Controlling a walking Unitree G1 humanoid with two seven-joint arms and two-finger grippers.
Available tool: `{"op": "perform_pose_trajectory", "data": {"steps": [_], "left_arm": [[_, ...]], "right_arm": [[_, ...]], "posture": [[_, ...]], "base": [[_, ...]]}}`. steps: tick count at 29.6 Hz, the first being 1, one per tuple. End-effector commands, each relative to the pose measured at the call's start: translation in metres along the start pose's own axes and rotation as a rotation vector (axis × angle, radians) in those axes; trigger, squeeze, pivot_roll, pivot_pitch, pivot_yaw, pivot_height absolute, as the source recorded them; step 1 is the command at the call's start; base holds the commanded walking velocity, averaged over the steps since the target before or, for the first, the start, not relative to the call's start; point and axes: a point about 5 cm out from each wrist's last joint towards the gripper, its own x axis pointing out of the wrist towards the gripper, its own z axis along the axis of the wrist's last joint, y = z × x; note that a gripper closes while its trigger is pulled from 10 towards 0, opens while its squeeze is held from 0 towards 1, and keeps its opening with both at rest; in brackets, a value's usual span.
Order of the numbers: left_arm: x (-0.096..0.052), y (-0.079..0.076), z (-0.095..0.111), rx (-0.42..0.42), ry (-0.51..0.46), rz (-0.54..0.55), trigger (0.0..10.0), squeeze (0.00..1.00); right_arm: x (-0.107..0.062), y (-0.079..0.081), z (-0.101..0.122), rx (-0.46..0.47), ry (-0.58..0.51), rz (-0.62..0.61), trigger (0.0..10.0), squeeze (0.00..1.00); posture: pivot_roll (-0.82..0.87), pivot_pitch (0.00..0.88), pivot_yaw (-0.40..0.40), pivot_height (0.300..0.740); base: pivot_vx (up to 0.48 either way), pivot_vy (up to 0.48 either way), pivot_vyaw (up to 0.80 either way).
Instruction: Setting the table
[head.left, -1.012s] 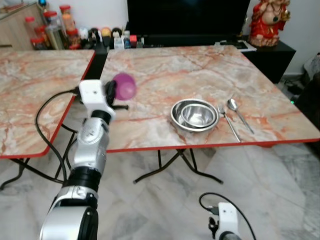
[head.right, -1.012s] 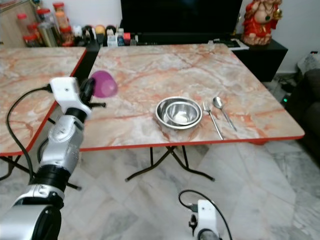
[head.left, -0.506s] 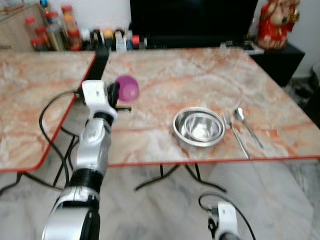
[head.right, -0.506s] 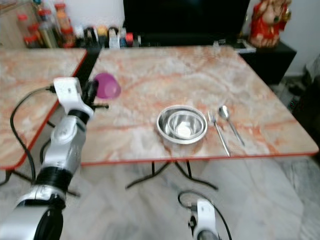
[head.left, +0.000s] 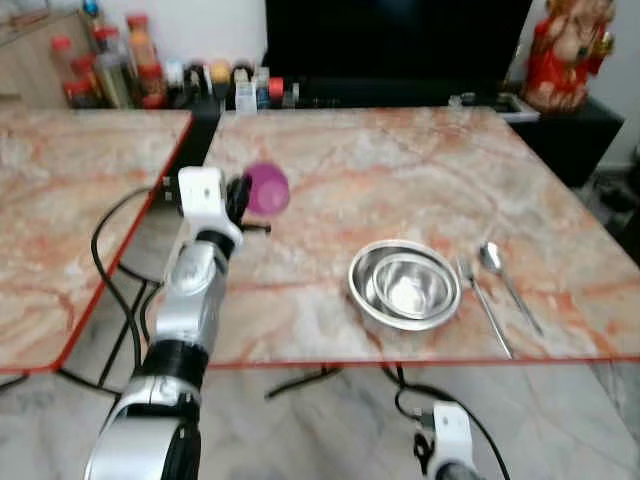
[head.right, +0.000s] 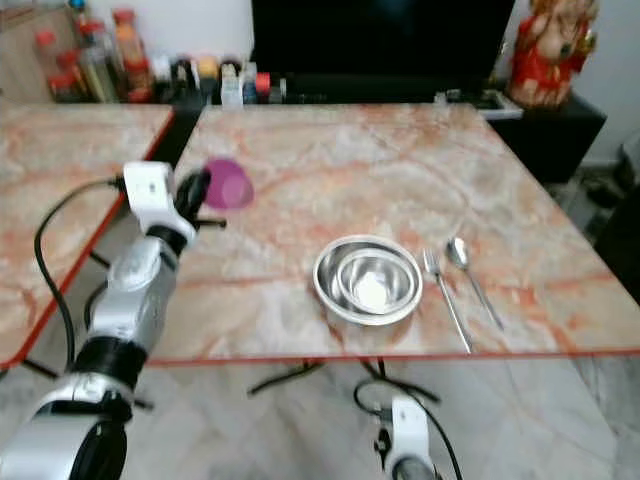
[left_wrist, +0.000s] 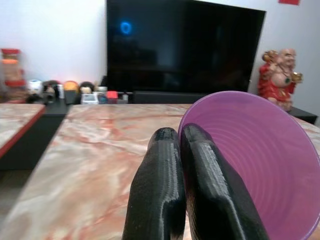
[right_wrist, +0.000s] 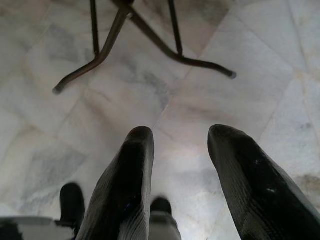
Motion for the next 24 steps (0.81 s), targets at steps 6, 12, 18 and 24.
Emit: {"op": "perform_pose_trajectory", "data": {"steps": [6, 12, 18, 24], "left_arm": [[0.000, -0.022, -0.013, -0.063, 0.075, -0.090, 10.0, 0.00], [-0.005, -0.029, -0.029, -0.067, 0.188, -0.122, 10.0, 0.00], [-0.010, -0.039, -0.041, -0.064, 0.318, -0.204, 10.0, 0.00], [-0.006, -0.045, -0.035, -0.071, 0.328, -0.219, 10.0, 0.00]], "right_arm": [[-0.001, -0.009, -0.003, 0.003, 0.001, -0.020, 10.0, 0.00], [-0.002, -0.010, -0.005, 0.001, 0.002, -0.021, 10.0, 0.00], [-0.002, -0.012, -0.005, -0.001, 0.002, -0.024, 10.0, 0.00], [-0.001, -0.011, -0.003, -0.003, -0.003, -0.022, 10.0, 0.00]], "posture": [[0.05, 0.000, -0.024, 0.740], [0.05, 0.000, -0.030, 0.740], [0.05, 0.000, -0.032, 0.740], [0.05, 0.000, -0.032, 0.740]], "base": [[0.272, 0.000, 0.00], [0.000, 0.000, 0.00], [0.000, 0.000, 0.00], [0.000, 0.000, 0.00]]}}
